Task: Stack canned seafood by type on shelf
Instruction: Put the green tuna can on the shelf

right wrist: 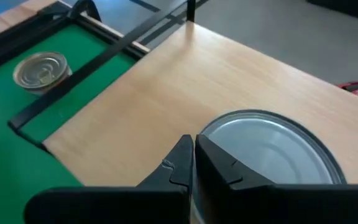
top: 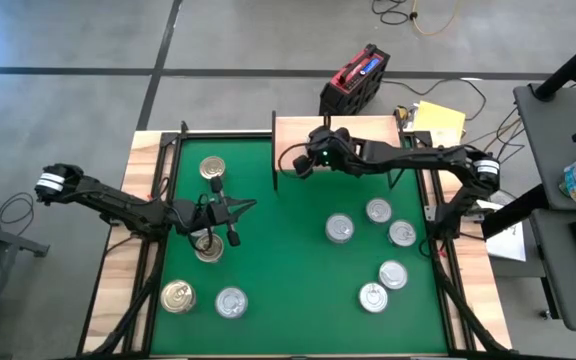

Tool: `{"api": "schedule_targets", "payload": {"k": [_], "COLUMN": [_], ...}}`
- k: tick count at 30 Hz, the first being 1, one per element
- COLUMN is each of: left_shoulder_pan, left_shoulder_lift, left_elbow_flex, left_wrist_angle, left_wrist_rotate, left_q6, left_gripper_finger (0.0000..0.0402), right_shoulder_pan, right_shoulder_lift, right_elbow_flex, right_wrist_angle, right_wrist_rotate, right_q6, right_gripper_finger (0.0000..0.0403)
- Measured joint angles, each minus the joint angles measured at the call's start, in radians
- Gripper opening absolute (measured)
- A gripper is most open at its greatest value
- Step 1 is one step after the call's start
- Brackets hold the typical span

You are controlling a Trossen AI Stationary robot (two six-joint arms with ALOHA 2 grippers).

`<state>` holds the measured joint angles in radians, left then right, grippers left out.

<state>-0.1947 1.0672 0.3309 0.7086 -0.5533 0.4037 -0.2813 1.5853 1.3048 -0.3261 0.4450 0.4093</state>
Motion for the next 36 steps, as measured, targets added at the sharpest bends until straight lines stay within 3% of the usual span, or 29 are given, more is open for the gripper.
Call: {"api": "schedule_targets", "payload": {"k": [23,27,36], "left_shoulder_pan": [0.000,0.000,0.000], "left_shoulder_lift": [0.001,0.001,0.001], "left_elbow_flex": [0.000,0.000,0.000], "left_wrist_angle": [-0.005,0.007,0.041], "left_wrist_rotate": [0.002,0.002,0.003], "left_q6": [-0.020,-0.020,-0.021], "left_gripper_finger": [0.0000,0.0000,0.0000], "right_shoulder_pan": [-0.001,-0.001,-0.014], "right_shoulder_lift": [-0.156,-0.192,-0.127], "right_elbow_flex": [-0.001,-0.001,-0.001], "right_wrist_angle": [-0.428,-0.367,-0.279], "right_wrist_rotate": [0.004,0.039,-0.026], "right_q6": [0.041,0.046,0.036], "right_gripper_finger": [0.0009,0.0009,0.0009]}}
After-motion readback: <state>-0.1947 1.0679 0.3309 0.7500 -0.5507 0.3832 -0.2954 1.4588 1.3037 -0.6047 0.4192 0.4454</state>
